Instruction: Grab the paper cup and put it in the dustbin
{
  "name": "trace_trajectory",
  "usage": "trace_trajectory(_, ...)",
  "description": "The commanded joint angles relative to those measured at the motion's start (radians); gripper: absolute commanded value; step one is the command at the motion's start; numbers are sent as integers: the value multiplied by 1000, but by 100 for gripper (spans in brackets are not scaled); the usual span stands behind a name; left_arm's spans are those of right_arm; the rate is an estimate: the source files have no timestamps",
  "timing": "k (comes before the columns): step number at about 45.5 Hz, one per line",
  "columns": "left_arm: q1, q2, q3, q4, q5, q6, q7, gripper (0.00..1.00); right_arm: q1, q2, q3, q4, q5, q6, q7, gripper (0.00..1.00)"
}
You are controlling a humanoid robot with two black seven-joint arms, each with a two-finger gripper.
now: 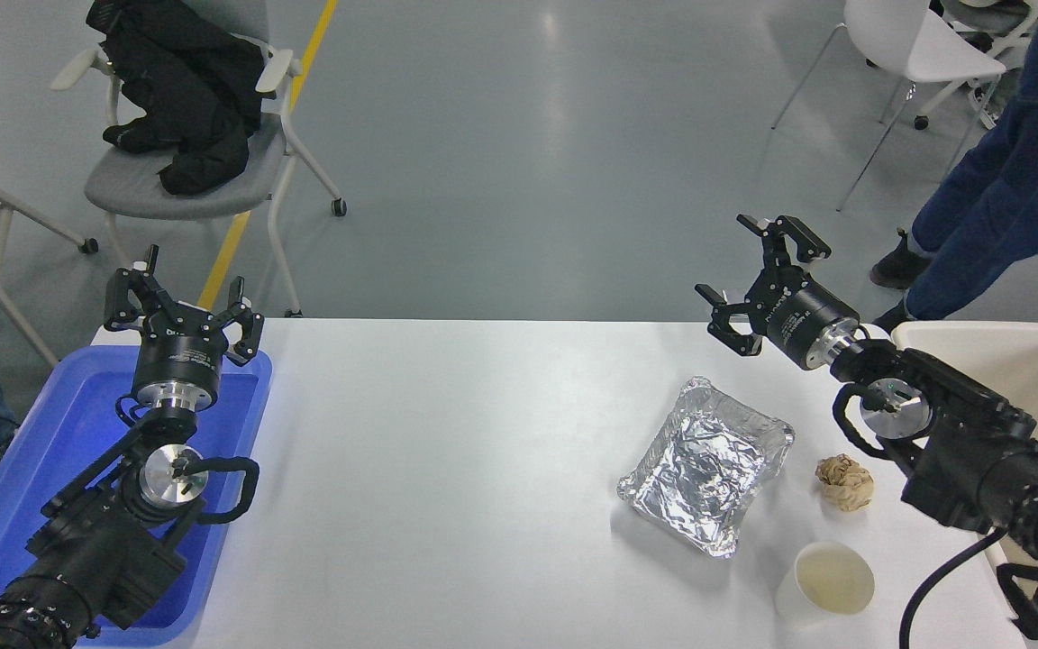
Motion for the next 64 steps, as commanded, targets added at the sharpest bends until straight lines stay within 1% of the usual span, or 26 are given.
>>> trace_trajectory(1,0,0,0,0,-1,0,1,99,127,-208,-163,196,-158,-4,-5,100)
trace_trajectory(5,0,0,0,0,1,0,1,99,185,-271,-200,254,-228,-7,-17,100)
trace_trajectory(6,0,0,0,0,-1,0,1,99,214,-299,-219,277,-266,-7,-35,100)
trace_trajectory(7,0,0,0,0,1,0,-1,99,228,-313,-229,289,-288,-9,-44,100)
trace_trajectory(11,0,2,0,0,1,0,1,99,276,-382,-259,357,-363,-10,-69,100)
trace_trajectory(20,0,2,0,0,-1,0,1,99,405,-560,-359,601,-541,-9,-78,100)
trace_trajectory(26,0,2,0,0,1,0,1,99,575,-620,-570,742,-612,-7,-92,100)
trace_trajectory(30,0,2,0,0,1,0,1,99,719,-635,-753,823,-641,-7,-95,100)
trace_trajectory(36,0,2,0,0,-1,0,1,99,946,-627,-1048,924,-658,-7,-95,100)
trace_trajectory(41,0,2,0,0,-1,0,1,99,1132,-594,-1239,1009,-655,1,-95,100)
trace_trajectory(49,0,2,0,0,1,0,1,99,1343,-534,-1474,1134,-646,17,-95,100)
trace_trajectory(54,0,2,0,0,1,0,1,99,1494,-522,-1615,1251,-627,74,-95,100)
trace_trajectory(58,0,2,0,0,1,0,1,99,1615,-497,-1703,1305,-572,135,-94,100)
trace_trajectory(64,0,2,-1,0,1,0,1,99,1741,-427,-1755,1351,-401,192,-94,100)
